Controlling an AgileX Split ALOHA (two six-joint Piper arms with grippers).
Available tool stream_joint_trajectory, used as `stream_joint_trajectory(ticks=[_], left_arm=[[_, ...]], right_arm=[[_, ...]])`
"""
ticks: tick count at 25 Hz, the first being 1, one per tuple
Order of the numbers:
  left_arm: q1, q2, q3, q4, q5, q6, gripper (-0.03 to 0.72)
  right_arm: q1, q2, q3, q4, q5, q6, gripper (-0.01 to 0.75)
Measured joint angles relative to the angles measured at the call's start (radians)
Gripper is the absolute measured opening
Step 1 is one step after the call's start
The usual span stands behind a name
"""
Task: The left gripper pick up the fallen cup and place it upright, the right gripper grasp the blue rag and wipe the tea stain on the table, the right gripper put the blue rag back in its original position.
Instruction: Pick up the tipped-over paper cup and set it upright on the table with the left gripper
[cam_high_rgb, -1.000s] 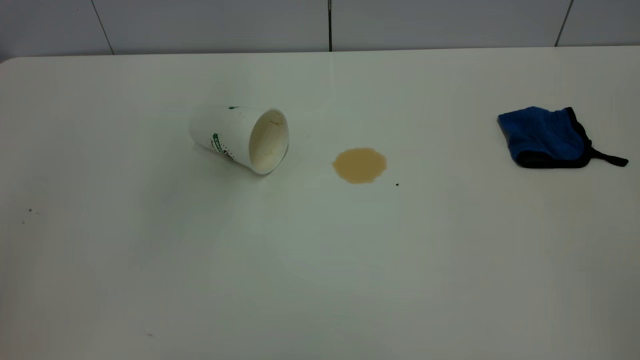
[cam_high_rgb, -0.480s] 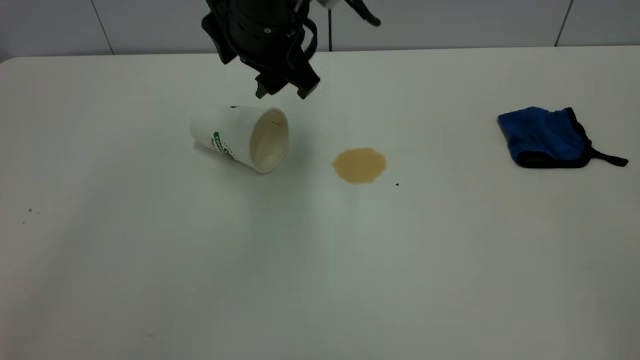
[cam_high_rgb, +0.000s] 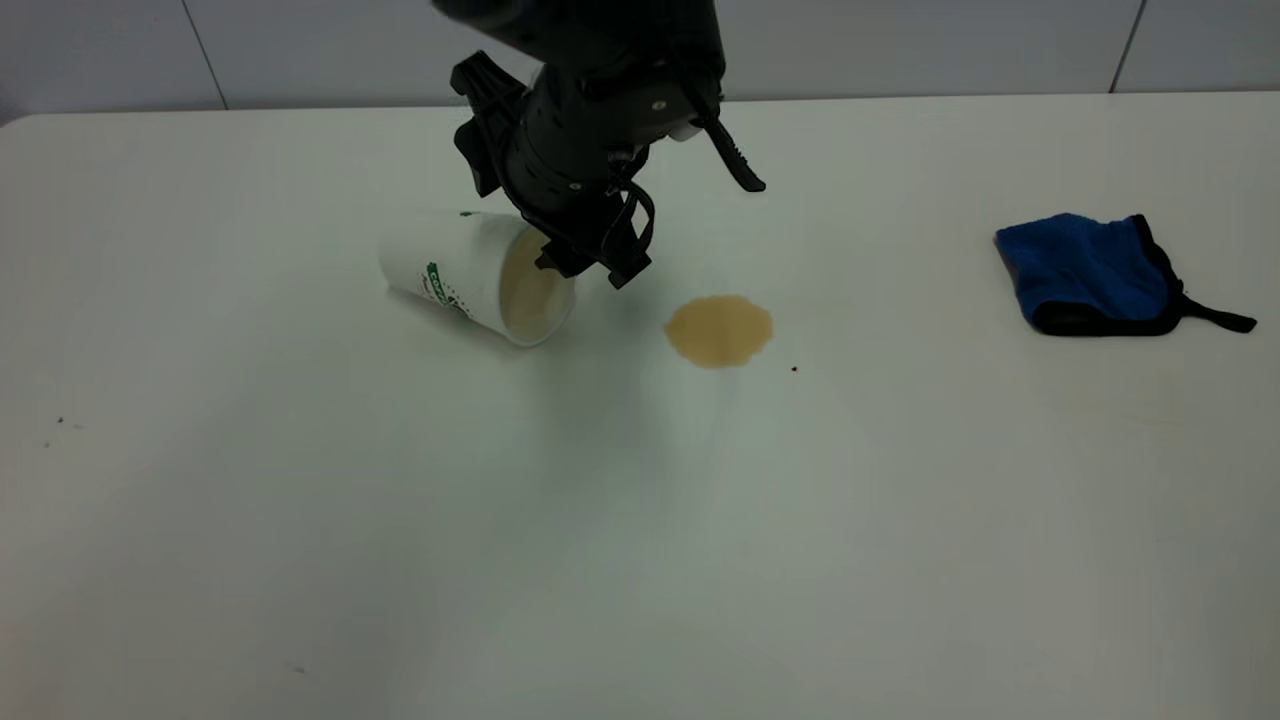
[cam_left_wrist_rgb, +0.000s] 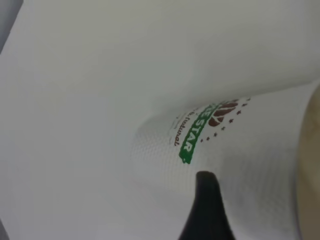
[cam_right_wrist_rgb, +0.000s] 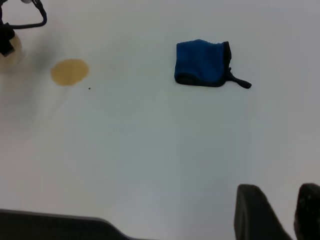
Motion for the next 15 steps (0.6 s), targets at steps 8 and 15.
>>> stream_joint_trajectory(ticks=[8,15], left_arm=[[0.030,0.065,-0.001,0.123,0.038,-0.081,0.486],[0.073,0.061,-0.005,0.171,0.083,-0.084,0.077]], right_arm=[[0.000,0.000,0.000,0.000,0.000,0.000,0.238],[0.000,0.000,0.000,0.000,0.000,0.000,0.238]])
